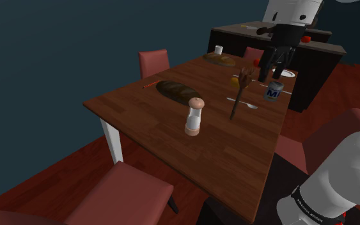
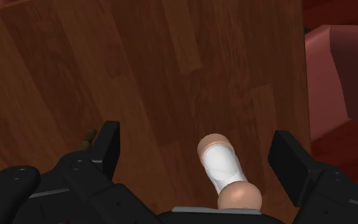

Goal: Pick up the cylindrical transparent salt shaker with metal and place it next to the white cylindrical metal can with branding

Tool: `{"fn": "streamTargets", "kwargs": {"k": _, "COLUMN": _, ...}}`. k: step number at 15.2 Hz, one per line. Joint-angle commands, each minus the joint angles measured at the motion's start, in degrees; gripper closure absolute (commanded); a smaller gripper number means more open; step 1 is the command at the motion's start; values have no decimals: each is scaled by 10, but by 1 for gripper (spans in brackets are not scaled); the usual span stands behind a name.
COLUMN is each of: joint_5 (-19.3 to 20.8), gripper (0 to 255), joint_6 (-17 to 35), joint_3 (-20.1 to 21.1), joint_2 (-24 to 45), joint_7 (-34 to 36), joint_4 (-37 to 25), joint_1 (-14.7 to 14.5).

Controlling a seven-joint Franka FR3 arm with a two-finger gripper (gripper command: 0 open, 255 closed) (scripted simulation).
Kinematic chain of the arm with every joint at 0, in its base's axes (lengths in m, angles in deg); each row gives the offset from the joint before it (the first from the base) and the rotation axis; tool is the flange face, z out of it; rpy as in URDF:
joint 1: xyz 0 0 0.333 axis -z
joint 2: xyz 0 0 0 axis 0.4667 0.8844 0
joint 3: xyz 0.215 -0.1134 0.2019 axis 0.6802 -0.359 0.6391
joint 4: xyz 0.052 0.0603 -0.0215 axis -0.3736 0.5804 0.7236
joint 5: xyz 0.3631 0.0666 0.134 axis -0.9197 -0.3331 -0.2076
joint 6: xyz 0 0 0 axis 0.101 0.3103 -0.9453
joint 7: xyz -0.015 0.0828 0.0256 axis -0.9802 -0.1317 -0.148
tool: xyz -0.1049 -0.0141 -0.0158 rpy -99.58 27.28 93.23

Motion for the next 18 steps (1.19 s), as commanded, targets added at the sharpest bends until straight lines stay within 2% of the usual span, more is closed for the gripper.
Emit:
{"fn": "streamTargets", "kwargs": {"k": 1, "joint_5": 0, "gripper": 0, "joint_6": 0, "joint_3": 0, "joint_2": 0, "joint_7": 0, "joint_4": 0, "joint_1": 0}}
{"fn": "streamTargets", "kwargs": {"k": 9, "joint_5": -40, "gripper": 0, "joint_6": 152, "joint_3": 26, "joint_2": 108, "joint_7": 24, "joint_4": 20, "joint_1": -19}}
{"fn": "streamTargets", "kwargs": {"k": 18, "joint_5": -75, "gripper": 0, "joint_6": 301, "joint_3": 53, "joint_2": 267, "joint_7": 42, "joint_4": -20, "joint_1": -41}}
